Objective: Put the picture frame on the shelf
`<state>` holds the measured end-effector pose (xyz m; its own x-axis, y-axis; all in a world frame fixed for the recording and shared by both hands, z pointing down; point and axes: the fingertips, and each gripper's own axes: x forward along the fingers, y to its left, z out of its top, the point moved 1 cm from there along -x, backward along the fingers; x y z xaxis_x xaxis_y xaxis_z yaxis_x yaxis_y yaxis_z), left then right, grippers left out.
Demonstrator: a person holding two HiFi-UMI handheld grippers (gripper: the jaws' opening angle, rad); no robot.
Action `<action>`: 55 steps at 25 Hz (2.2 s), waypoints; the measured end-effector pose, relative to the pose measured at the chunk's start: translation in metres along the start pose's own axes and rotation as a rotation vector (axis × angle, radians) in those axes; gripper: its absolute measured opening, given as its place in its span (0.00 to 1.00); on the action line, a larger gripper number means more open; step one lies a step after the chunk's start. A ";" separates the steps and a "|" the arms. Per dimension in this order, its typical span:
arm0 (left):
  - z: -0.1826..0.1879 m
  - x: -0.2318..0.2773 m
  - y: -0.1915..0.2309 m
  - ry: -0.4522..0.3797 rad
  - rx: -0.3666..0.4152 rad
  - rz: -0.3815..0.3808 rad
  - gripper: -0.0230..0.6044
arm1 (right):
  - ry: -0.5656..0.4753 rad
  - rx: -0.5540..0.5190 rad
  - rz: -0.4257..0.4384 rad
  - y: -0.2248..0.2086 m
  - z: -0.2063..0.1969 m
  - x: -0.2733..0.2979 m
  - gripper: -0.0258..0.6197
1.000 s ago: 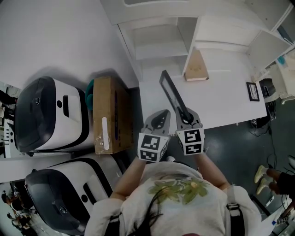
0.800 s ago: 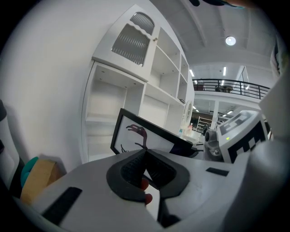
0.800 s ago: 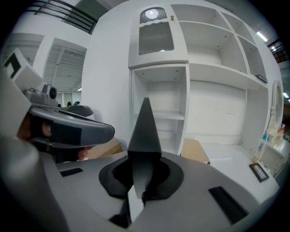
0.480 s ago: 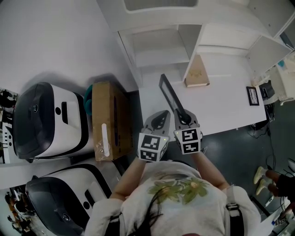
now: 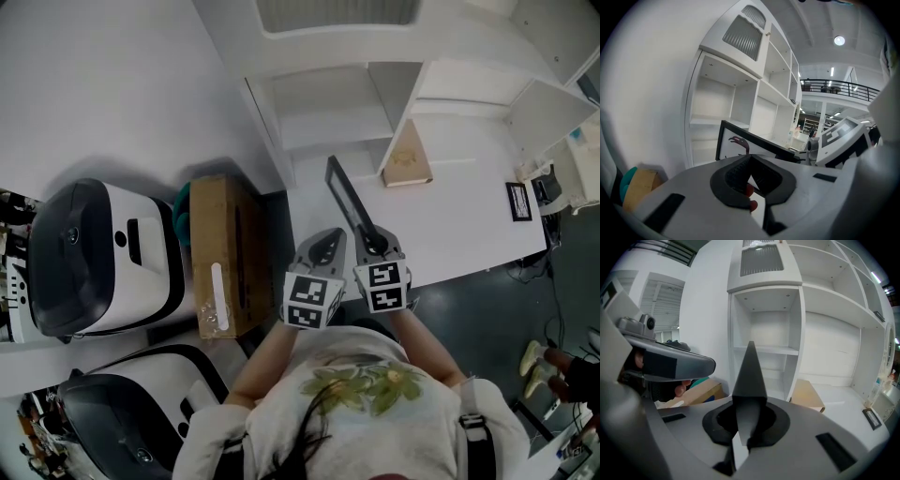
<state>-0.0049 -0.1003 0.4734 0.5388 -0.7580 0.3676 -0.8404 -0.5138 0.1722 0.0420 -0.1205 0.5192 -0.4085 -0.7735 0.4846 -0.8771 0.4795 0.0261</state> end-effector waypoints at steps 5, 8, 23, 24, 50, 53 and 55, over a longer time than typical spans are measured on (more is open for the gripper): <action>0.000 0.008 0.009 0.006 0.006 -0.016 0.07 | 0.016 0.007 -0.011 -0.002 -0.003 0.015 0.09; 0.001 0.012 0.014 0.004 0.010 -0.021 0.07 | 0.024 0.010 -0.016 -0.003 -0.005 0.022 0.09; 0.002 0.027 0.034 0.025 0.005 -0.033 0.07 | 0.060 0.010 -0.023 -0.008 -0.005 0.051 0.09; 0.002 0.029 0.035 0.025 0.005 -0.035 0.07 | 0.063 0.008 -0.024 -0.009 -0.006 0.053 0.09; -0.006 0.055 0.060 0.074 -0.017 -0.029 0.07 | 0.129 0.029 -0.035 -0.017 -0.022 0.100 0.09; -0.007 0.055 0.063 0.078 -0.021 -0.022 0.07 | 0.137 0.043 -0.038 -0.017 -0.025 0.105 0.09; -0.009 0.057 0.066 0.084 -0.025 -0.017 0.07 | 0.145 0.049 -0.041 -0.019 -0.027 0.109 0.09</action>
<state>-0.0300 -0.1734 0.5138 0.5471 -0.7124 0.4395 -0.8329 -0.5155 0.2011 0.0208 -0.2020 0.5952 -0.3343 -0.7225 0.6052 -0.9050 0.4253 0.0077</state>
